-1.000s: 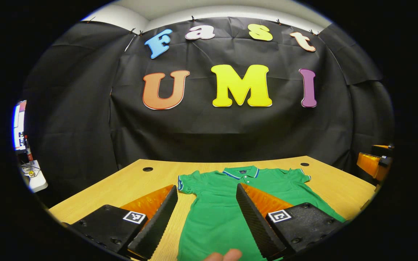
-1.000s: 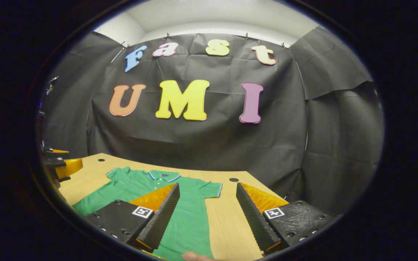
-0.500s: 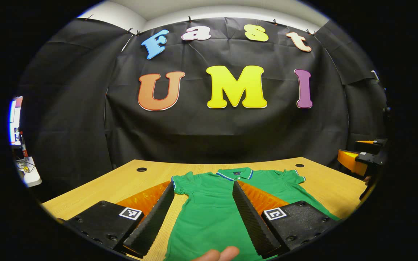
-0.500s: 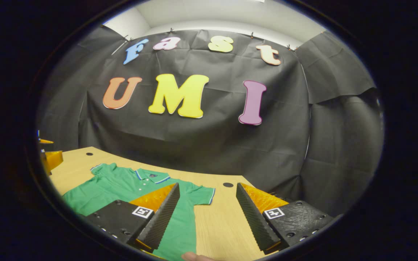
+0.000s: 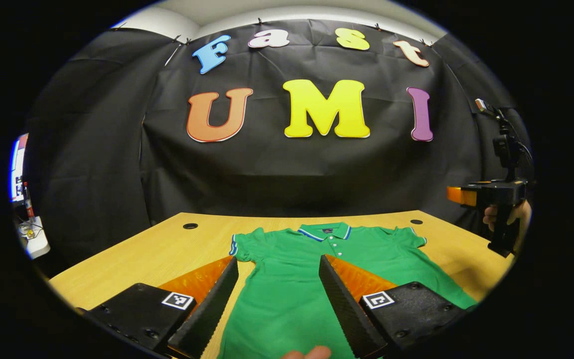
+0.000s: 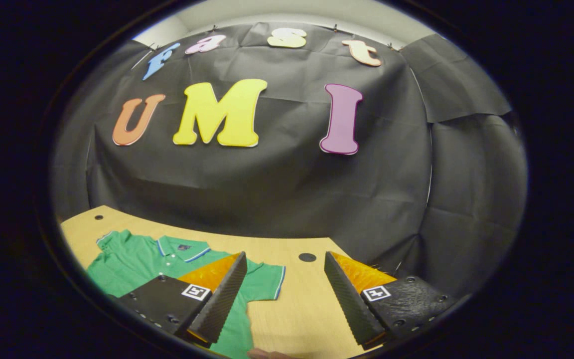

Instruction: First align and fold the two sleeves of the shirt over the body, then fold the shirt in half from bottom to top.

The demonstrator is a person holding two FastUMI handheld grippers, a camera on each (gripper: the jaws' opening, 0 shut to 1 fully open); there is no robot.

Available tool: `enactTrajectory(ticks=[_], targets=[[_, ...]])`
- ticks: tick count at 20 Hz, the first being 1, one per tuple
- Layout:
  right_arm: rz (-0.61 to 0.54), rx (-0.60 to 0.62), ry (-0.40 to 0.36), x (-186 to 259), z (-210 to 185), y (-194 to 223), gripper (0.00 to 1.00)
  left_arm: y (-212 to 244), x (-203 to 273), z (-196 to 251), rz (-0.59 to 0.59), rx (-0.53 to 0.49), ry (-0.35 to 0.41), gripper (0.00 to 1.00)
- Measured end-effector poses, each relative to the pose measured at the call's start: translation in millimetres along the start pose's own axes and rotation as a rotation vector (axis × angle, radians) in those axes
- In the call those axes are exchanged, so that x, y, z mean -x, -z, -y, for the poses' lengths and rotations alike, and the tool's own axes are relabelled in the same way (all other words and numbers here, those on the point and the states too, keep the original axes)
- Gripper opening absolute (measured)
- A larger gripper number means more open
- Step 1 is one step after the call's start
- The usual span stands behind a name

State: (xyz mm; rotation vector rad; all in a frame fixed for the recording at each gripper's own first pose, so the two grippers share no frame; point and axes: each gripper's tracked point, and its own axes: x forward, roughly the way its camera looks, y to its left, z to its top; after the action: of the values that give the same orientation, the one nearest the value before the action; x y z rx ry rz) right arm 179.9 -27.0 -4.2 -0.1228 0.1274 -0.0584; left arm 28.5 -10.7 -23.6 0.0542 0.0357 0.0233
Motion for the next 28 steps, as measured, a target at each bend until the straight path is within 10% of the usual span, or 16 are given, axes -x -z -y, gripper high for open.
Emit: enactTrajectory(ticks=[9,19,26,28], targets=[[-0.181,-0.031,0.114,-113.0,41.1,47.9,0.95,11.6,-12.5,-8.3,-0.016,0.078,0.012,1.0],[-0.495,-0.148,-0.038,-160.3,-22.2,139.7,0.93,18.0,-13.7,-2.6,-0.039,0.091,0.028,1.0],[-0.518,-0.134,-0.078,-163.7,-36.5,149.6,0.7,12.1,-10.3,5.2,-0.017,0.075,0.041,1.0],[-0.511,-0.134,-0.106,-162.3,-41.8,148.8,0.43,7.6,-7.5,12.3,0.0,0.07,0.062,1.0]])
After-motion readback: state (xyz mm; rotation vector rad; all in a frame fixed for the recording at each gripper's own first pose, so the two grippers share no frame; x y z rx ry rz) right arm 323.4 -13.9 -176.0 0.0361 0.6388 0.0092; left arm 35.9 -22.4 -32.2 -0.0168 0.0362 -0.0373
